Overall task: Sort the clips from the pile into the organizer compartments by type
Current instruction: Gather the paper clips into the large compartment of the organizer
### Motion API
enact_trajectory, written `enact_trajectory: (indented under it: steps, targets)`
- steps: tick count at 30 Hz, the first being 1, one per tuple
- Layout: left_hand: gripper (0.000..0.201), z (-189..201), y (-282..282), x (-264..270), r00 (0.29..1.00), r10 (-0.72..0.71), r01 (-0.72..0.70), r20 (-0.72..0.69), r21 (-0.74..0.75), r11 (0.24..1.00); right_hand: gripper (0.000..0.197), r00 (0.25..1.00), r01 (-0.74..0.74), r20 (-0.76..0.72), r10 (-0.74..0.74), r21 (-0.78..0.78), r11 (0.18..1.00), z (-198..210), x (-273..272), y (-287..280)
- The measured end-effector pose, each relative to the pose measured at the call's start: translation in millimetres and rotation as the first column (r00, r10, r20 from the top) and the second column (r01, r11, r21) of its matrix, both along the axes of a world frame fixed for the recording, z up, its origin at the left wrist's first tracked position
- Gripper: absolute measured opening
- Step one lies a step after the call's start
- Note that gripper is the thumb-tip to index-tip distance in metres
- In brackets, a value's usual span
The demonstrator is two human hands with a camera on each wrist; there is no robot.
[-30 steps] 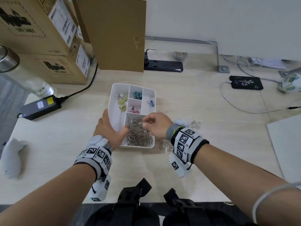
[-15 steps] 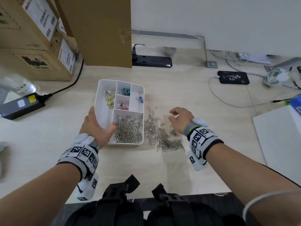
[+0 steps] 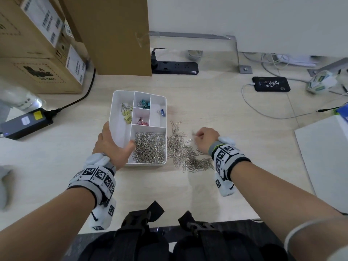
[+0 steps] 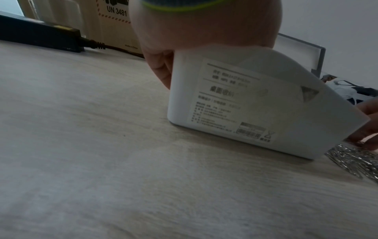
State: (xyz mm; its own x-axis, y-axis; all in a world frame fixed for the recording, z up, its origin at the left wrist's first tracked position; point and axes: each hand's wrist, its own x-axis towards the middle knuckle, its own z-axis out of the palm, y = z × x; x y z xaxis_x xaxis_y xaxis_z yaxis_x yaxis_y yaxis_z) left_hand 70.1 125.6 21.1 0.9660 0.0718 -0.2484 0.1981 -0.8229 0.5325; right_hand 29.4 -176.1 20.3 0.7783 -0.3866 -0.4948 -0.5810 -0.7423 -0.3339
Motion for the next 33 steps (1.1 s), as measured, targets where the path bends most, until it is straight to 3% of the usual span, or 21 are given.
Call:
enact_trajectory:
  steps: [3, 6, 9, 13, 17, 21, 25, 27, 29, 33]
  targets:
    - [0.096, 0.0, -0.1, -0.5, 1.000, 0.002, -0.002, -0.011, -0.002, 1.000, 0.018, 0.997, -0.071, 0.029, 0.069, 0.045, 0.996, 0.3, 4.5, 14.4]
    - [0.094, -0.9, 0.8, -1.0, 1.000, 0.001, -0.001, 0.002, 0.001, 1.000, 0.027, 0.994, -0.080, 0.069, 0.081, -0.023, 0.997, 0.0, 19.6, 18.8]
    - [0.094, -0.7, 1.7, -0.8, 1.000, -0.005, 0.005, 0.002, -0.008, 1.000, 0.038, 0.988, -0.146, 0.029, 0.150, -0.116, 0.983, -2.4, 36.9, 20.0]
    - [0.094, -0.6, 1.5, 0.1, 1.000, -0.002, 0.002, 0.003, -0.019, 1.000, 0.041, 0.967, -0.253, -0.016, 0.252, -0.110, 0.961, -8.1, 59.0, 23.4]
    - [0.097, 0.7, 0.2, -0.2, 1.000, 0.012, -0.012, 0.001, -0.030, 0.999, 0.021, 0.908, -0.413, 0.016, 0.418, -0.111, 0.904, -7.2, 70.4, 37.2]
    - [0.094, 3.1, -0.4, -1.2, 1.000, 0.014, -0.013, 0.005, -0.030, 0.999, 0.036, 0.831, -0.555, -0.015, 0.557, -0.103, 0.825, -3.7, 64.3, 53.0]
    - [0.092, 3.6, -1.7, -0.9, 1.000, 0.010, -0.010, -0.005, -0.015, 1.000, 0.026, 0.768, -0.640, -0.074, 0.636, -0.072, 0.765, -1.6, 44.1, 56.2]
    - [0.092, 2.4, -1.2, -0.3, 1.000, 0.006, -0.006, 0.003, -0.019, 1.000, 0.020, 0.765, -0.644, -0.050, 0.642, -0.058, 0.763, -1.3, 37.4, 54.7]
    - [0.091, 0.5, 0.2, 0.6, 1.000, 0.012, -0.012, 0.008, -0.032, 0.999, 0.018, 0.810, -0.582, 0.043, 0.585, -0.066, 0.811, 0.2, 35.5, 51.9]
    - [0.083, -0.3, 1.6, 2.0, 0.999, 0.046, -0.045, 0.022, -0.078, 0.996, 0.033, 0.857, -0.496, 0.095, 0.506, -0.109, 0.861, -3.0, 39.8, 50.0]
